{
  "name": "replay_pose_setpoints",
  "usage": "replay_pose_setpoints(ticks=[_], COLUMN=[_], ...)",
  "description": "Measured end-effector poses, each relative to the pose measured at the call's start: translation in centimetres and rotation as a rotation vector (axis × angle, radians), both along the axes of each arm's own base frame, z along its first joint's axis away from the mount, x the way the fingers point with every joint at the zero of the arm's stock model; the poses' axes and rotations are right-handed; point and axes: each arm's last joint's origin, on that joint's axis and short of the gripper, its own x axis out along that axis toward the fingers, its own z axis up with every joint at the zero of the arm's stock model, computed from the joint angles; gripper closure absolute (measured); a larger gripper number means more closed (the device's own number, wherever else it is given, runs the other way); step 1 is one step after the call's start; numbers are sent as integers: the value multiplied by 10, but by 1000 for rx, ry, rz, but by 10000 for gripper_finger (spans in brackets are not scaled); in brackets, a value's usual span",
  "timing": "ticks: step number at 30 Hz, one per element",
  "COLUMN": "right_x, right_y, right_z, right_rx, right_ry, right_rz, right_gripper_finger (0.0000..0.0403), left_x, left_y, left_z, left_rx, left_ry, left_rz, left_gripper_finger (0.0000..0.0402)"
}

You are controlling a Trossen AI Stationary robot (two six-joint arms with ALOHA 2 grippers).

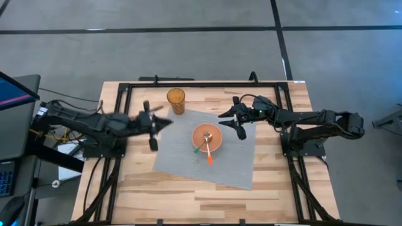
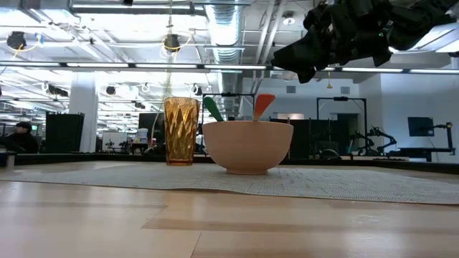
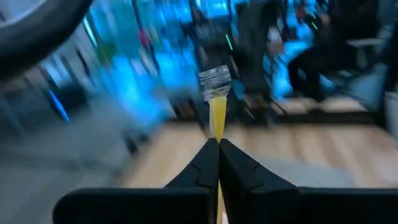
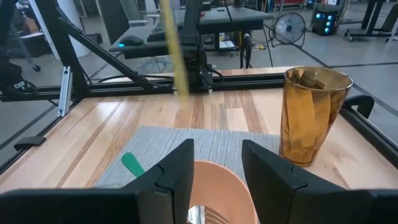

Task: Pick & Place Utensil
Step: Put the yellow straw into the brown cup on the gray mat

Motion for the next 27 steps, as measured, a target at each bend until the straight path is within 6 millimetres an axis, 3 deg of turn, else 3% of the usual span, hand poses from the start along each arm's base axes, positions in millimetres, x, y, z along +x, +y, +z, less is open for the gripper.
replay_pose_setpoints(ticks=[3,8,12,16,27], right_x=[0,0,0,0,0], right_y=[0,0,0,0,0], right_z=[0,0,0,0,0], right_rx=[0,0,0,0,0], right_ry=[0,0,0,1,1], right_rz=[0,0,-1,-1,0], right_gripper_finger=[273,273,273,273,273], left_x=[4,4,10,18,45], left_y=[11,43,72,91,111], left_z=[21,35,24,12,-14], left_rx=[157,193,212,215,112], left_ry=[-86,-140,-76,-36,27], left_rz=[51,288,429,404,434], left_gripper_finger=[395,396,395,394,368])
